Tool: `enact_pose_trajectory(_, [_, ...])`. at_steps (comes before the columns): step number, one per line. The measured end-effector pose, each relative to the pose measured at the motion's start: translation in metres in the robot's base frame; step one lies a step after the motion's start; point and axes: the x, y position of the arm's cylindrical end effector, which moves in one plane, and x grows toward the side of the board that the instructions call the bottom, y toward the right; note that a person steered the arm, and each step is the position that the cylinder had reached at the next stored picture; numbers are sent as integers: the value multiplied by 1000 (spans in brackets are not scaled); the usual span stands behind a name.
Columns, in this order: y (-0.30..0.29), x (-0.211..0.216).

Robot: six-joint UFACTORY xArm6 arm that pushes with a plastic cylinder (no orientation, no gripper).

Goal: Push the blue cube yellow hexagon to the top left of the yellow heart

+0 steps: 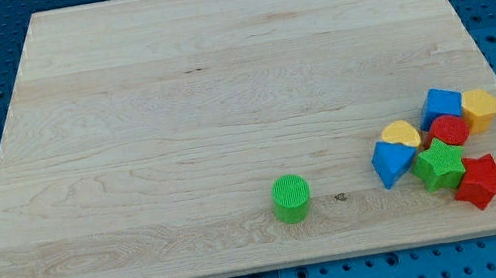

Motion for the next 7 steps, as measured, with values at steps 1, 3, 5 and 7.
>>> enact_pose_trajectory(1, [0,-1])
enact_pose_trajectory(3, [-40,-25])
enact_pose_trajectory(5, [-122,-32])
enact_pose_trajectory(7, [-95,-32])
